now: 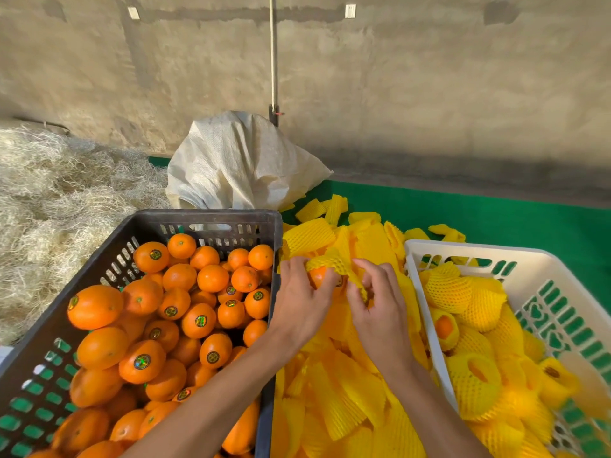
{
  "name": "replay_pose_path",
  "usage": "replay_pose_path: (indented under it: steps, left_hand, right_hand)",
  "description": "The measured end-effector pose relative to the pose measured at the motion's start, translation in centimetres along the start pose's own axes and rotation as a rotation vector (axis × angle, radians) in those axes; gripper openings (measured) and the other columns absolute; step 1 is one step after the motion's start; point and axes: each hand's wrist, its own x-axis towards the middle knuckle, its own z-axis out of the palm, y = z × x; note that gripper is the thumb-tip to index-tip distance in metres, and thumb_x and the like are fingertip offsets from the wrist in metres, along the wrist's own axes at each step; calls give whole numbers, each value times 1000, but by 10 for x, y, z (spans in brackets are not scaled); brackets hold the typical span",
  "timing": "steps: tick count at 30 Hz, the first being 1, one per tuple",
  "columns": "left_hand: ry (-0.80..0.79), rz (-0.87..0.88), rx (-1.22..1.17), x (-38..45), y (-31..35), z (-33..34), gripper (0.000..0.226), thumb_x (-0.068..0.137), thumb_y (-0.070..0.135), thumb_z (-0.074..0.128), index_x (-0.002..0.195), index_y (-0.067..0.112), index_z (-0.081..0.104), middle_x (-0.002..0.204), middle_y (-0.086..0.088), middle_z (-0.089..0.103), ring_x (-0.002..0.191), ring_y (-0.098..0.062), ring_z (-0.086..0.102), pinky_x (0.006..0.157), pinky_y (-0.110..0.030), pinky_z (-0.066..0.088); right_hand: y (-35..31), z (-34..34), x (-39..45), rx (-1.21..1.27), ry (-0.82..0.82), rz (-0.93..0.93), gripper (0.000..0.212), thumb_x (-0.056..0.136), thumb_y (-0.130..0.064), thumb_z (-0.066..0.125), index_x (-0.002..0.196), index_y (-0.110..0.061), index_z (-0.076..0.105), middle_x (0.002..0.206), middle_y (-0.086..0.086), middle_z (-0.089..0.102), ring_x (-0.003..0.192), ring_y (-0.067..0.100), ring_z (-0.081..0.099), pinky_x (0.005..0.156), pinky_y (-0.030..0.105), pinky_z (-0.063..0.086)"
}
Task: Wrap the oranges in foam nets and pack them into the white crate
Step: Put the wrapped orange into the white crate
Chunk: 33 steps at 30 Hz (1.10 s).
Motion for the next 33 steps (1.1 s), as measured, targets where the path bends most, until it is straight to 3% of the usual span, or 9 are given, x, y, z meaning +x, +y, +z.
replay_pose_path:
  steps: [2, 6, 10, 15, 20, 24, 27, 29, 33]
  left_hand:
    - [-14, 14, -36, 0, -2, 2, 35, 98, 55, 52, 115, 25, 49, 114, 7, 45, 98, 7, 47, 70, -20, 41]
    - [-54, -86, -218, 4, -2, 2, 24, 106, 43, 47, 106, 18, 47, 108, -5, 47, 96, -20, 57, 76, -41, 60]
    - [-102, -190, -302, 10, -1, 3, 22, 109, 38, 43, 110, 16, 43, 92, -4, 45, 77, -19, 58, 54, -23, 55]
    - [-120, -217, -392, 17, -6, 2, 30, 112, 33, 29, 137, 47, 40, 83, -9, 58, 71, -19, 63, 56, -28, 58]
    - [-240, -509, -647, 25, 5, 2, 28, 109, 33, 42, 134, 25, 52, 135, -14, 56, 111, -36, 63, 62, -40, 58]
    - [-358, -415, -631, 23, -4, -3, 44, 83, 35, 74, 124, 29, 57, 123, -7, 64, 108, -30, 65, 75, -37, 61]
    - [-297, -329, -540, 21, -4, -3, 63, 81, 40, 88, 134, 36, 54, 116, -2, 73, 98, -24, 73, 77, -36, 61]
    - [-195, -260, -485, 19, -1, -1, 64, 77, 44, 90, 129, 40, 52, 114, 2, 69, 88, -11, 73, 68, -27, 59]
    - [-104, -80, -338, 9, 4, 2, 64, 74, 55, 84, 126, 42, 47, 115, 6, 58, 84, 6, 66, 59, -14, 52]
  right_hand:
    - [1, 4, -4, -12, -11, 101, 36, 96, -19, 64, 131, -22, 57, 103, -9, 47, 98, -2, 49, 70, 10, 44]
    - [9, 8, -6, -34, -110, 287, 25, 99, -30, 58, 124, -29, 58, 112, -13, 54, 95, -2, 56, 69, 12, 49]
    - [13, 15, -8, 270, -267, 506, 19, 105, -30, 50, 113, -27, 66, 95, -6, 73, 81, 16, 71, 69, 36, 63]
    - [14, 14, -4, 421, -275, 498, 30, 99, -19, 57, 104, -45, 70, 97, -8, 76, 83, 24, 73, 73, 44, 63]
    - [26, 12, 4, 579, -203, 699, 18, 101, -22, 57, 101, -23, 75, 97, 5, 77, 85, 31, 75, 78, 55, 61]
    - [20, 9, 0, 403, -188, 523, 17, 104, -31, 56, 102, -21, 69, 89, 0, 74, 79, 22, 73, 72, 47, 61]
    - [15, 2, 4, 261, -145, 437, 9, 99, -24, 63, 91, -27, 65, 75, -3, 71, 70, 18, 70, 61, 38, 55]
    - [11, -4, 8, 265, -64, 400, 13, 92, -19, 69, 87, -29, 64, 70, -5, 71, 67, 12, 69, 60, 32, 55]
    - [4, -15, 7, 115, 65, -17, 17, 81, -7, 73, 90, -17, 62, 78, -9, 59, 69, 6, 58, 63, 9, 44]
